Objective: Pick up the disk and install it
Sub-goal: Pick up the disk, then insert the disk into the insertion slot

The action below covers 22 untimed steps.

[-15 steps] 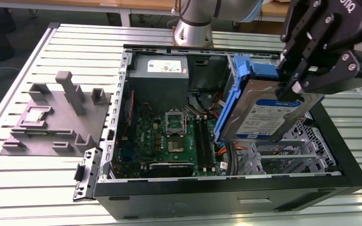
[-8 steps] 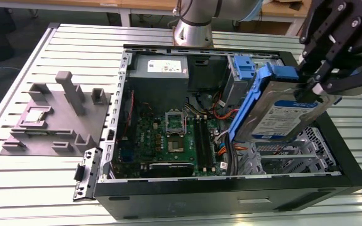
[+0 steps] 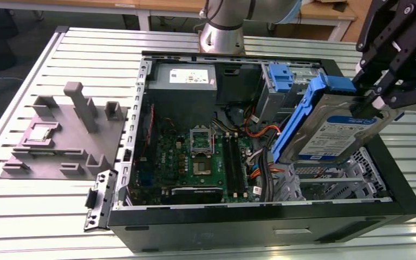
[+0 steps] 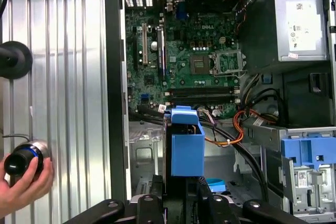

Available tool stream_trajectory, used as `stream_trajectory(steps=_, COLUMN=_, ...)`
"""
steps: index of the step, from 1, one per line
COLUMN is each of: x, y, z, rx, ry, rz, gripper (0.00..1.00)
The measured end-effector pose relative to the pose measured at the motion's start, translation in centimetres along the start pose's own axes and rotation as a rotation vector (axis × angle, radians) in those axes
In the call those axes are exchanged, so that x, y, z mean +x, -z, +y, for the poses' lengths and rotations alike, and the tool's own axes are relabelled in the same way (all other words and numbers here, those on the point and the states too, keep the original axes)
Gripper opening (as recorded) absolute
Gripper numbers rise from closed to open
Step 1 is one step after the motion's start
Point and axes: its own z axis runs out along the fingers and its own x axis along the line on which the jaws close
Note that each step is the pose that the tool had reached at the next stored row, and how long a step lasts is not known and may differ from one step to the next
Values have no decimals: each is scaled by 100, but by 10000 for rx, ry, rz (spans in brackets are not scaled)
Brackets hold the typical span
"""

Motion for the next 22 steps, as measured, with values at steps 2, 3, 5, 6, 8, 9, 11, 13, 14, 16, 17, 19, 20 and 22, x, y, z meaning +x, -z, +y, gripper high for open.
stream_trajectory(steps=2, x=0, y=0, z=0, rx=0, ry=0, rz=1, gripper=35)
stream_trajectory(steps=3, x=0, y=0, z=-1, rx=0, ry=0, rz=1, gripper=35)
stream_trajectory(steps=5, x=-1, y=-1, z=-18, rx=0, ry=2, rz=-1, gripper=35)
stream_trajectory(steps=6, x=-1, y=-1, z=-33, rx=0, ry=1, rz=0, gripper=35)
stream_trajectory(steps=8, x=-4, y=0, z=-74, rx=0, ry=1, rz=1, gripper=35)
stream_trajectory(steps=9, x=-5, y=0, z=-95, rx=0, ry=1, rz=0, gripper=35)
stream_trajectory(steps=11, x=-8, y=1, z=-135, rx=0, ry=1, rz=0, gripper=35)
stream_trajectory(steps=13, x=-10, y=1, z=-176, rx=0, ry=0, rz=1, gripper=35)
stream_trajectory(steps=14, x=-11, y=1, z=-200, rx=0, ry=1, rz=0, gripper=35)
stream_trajectory(steps=16, x=-14, y=2, z=-249, rx=0, ry=1, rz=0, gripper=35)
stream_trajectory(steps=17, x=-15, y=1, z=-275, rx=0, ry=1, rz=-1, gripper=35)
stream_trajectory(steps=19, x=-18, y=0, z=-326, rx=0, ry=1, rz=-1, gripper=35)
stream_trajectory(steps=20, x=-19, y=-5, z=-349, rx=-1, ry=2, rz=-2, gripper=35)
stream_trajectory(steps=22, x=-20, y=-18, z=-376, rx=-1, ry=31, rz=2, gripper=35)
